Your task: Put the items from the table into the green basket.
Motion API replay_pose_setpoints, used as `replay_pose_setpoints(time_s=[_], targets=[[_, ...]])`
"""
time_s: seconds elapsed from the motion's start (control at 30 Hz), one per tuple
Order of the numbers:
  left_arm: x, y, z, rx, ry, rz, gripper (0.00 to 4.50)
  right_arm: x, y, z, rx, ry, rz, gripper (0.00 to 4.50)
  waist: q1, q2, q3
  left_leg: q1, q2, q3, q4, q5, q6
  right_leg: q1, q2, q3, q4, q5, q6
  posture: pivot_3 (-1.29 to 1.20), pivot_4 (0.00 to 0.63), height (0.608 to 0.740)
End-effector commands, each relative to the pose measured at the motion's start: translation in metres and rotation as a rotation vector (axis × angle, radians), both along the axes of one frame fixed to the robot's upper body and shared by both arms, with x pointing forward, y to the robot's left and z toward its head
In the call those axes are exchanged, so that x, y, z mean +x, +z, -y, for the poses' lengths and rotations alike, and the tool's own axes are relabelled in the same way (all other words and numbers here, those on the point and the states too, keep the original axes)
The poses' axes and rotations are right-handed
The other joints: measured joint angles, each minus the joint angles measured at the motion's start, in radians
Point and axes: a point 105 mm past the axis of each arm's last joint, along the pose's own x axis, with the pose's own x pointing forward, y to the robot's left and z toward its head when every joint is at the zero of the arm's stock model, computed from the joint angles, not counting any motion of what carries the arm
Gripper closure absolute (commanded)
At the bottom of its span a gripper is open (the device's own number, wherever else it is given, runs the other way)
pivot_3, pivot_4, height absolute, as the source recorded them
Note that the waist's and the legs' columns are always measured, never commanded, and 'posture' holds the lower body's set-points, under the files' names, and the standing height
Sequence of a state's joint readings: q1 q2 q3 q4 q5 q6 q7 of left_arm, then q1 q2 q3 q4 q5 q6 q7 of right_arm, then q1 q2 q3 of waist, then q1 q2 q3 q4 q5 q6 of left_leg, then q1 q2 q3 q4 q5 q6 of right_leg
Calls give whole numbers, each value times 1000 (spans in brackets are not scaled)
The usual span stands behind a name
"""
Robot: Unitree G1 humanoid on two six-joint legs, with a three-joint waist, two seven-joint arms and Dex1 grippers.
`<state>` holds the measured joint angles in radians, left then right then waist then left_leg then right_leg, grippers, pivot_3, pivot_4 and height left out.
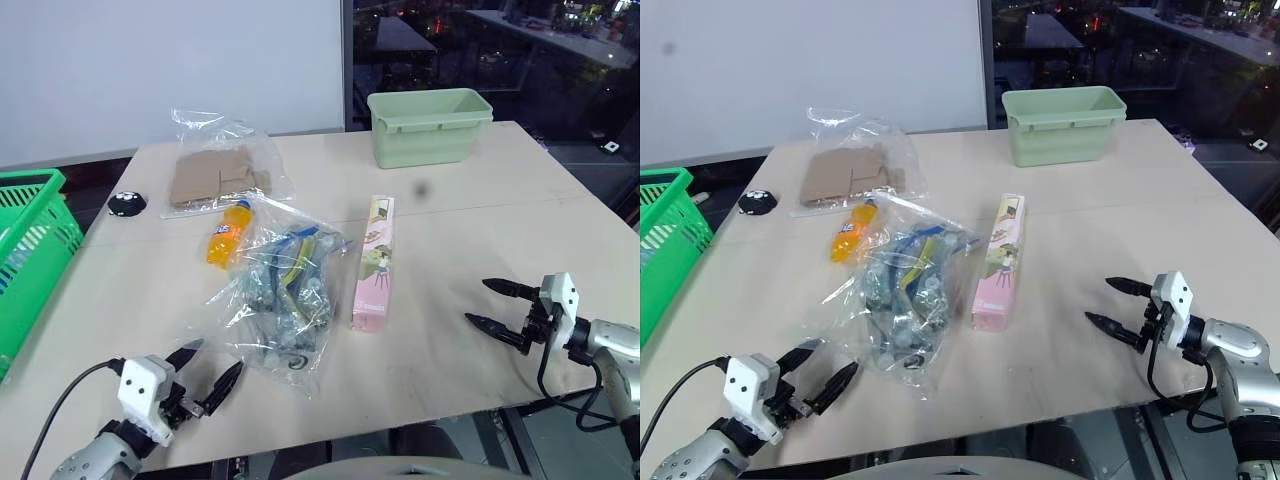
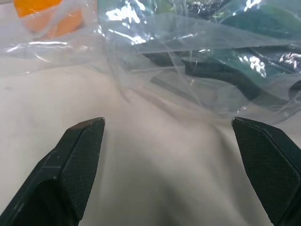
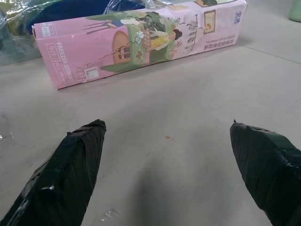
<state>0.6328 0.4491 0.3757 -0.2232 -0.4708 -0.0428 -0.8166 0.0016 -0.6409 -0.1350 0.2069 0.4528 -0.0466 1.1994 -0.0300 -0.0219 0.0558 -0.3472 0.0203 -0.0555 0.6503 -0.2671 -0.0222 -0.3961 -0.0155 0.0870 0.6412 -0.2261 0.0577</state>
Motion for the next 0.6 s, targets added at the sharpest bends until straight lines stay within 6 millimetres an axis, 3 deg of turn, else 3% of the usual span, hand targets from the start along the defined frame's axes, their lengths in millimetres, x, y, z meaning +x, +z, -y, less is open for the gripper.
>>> replay_pose_setpoints(time_s=[0.03, 0.2, 0.33, 0.47, 0.6], targets=[[-9, 12, 2, -5, -74, -5, 31, -5, 21, 0, -3, 65, 51, 0, 0, 0, 0, 0, 0, 0, 0, 0, 0, 0, 0, 0, 0, 0, 0, 82, 0, 740], [-18, 34, -7, 0, -142, -3, 31, -9, 44, -16, 24, 180, 70, 0, -2, -1, 4, 0, 0, 1, 0, 0, 0, -1, 0, 0, 0, 0, 0, 88, 0, 740], [-26, 56, -19, 45, -194, 0, 31, -9, 68, -43, 57, 297, 71, 0, -6, -1, 5, 0, 1, 1, 0, 0, 0, -2, -1, 0, 0, 0, 0, 101, 0, 740], [-25, 82, -36, 102, -169, 32, 31, 12, 92, -76, 64, 303, 165, 0, -4, -2, 6, -1, 2, 4, 0, 0, 0, -5, -1, -1, 0, 0, 0, 139, 0, 740], [-29, 92, -41, 105, -130, 49, 31, 26, 109, -99, 67, 305, 214, 0, 2, -2, 6, -4, 2, 4, -1, -1, 0, -8, -2, -1, 0, 0, 0, 165, 0, 740]])
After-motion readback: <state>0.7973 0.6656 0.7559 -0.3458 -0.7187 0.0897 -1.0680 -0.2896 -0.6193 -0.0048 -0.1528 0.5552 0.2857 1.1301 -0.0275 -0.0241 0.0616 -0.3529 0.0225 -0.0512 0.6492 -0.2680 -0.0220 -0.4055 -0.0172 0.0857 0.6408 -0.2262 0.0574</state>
